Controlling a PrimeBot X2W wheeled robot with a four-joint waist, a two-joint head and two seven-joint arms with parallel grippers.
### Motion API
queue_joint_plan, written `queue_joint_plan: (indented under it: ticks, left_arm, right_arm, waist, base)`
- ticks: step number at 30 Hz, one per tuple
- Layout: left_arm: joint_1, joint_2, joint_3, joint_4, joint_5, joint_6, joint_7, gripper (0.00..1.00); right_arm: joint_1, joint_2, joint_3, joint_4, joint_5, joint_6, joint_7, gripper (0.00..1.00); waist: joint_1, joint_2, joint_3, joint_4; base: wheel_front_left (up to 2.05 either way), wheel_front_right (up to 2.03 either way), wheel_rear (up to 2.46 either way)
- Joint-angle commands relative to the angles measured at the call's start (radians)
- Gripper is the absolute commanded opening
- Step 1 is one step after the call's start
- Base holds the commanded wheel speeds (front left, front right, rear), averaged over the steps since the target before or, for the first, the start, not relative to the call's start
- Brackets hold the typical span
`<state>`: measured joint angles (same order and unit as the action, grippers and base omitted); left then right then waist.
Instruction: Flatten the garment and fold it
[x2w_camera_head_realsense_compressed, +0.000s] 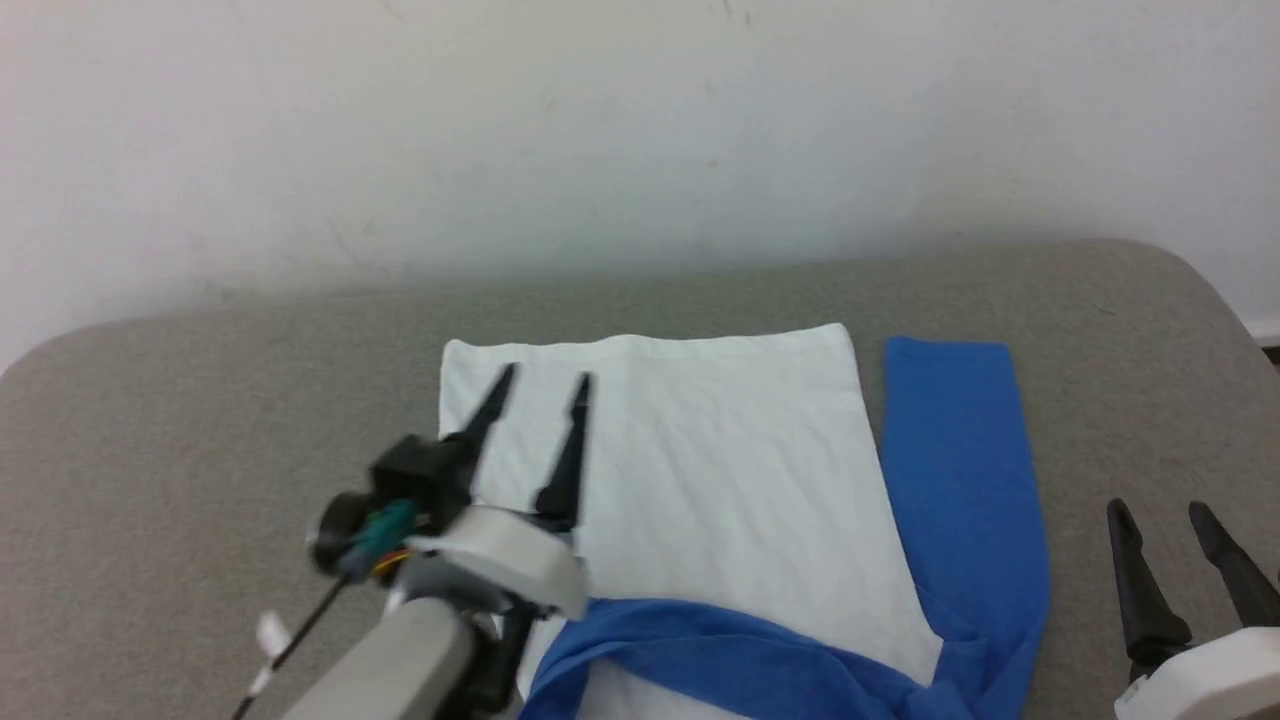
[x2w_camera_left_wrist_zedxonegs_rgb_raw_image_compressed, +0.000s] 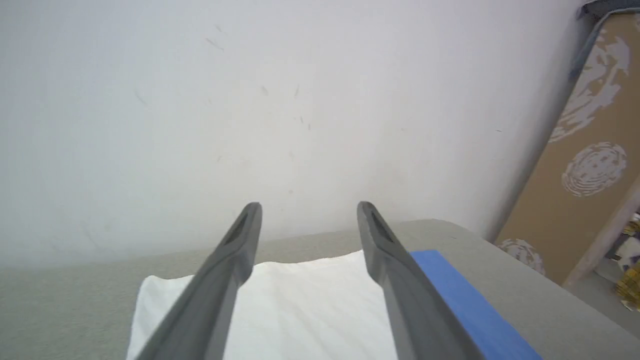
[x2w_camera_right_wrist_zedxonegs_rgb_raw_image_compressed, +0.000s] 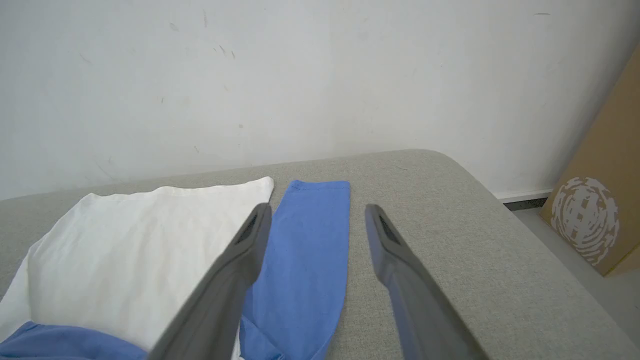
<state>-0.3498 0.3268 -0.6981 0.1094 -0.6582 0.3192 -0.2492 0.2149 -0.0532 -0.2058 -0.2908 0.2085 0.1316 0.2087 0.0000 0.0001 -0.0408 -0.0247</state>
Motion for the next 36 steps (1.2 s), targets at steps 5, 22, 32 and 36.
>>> queue_joint_plan:
  ticks: [5,22,32,36]
  left_arm:
    - [0.127,0.095,0.14,-0.071,0.025,0.067,-0.012,1.0]
    - [0.325,0.063,0.401,-0.311,0.137,0.072,-0.012,1.0]
    - [0.253,-0.032,0.42,-0.331,0.199,-0.019,-0.013,1.0]
    - [0.227,-0.059,0.426,-0.326,0.218,-0.05,-0.013,1.0]
  right_arm:
    - [-0.049,-0.009,-0.018,0.075,0.037,-0.001,0.027,1.0]
    - [-0.666,-0.27,-0.104,0.811,0.225,-0.001,0.286,1.0]
    - [-0.924,-0.374,-0.115,1.032,0.165,-0.001,0.442,1.0]
    - [-0.971,-0.384,-0.115,1.077,0.125,-0.001,0.455,1.0]
  waist:
    - [0.0,-0.0001,0.004,0.05]
    - [0.0,-0.0001,0.243,0.212]
    - [0.0,-0.0001,0.393,0.285]
    - [0.0,-0.0001,0.431,0.291]
  base:
    - [0.0,0.0,0.0]
    - [0.0,0.0,0.0]
    - [0.0,0.0,0.0]
    - [0.0,0.0,0.0]
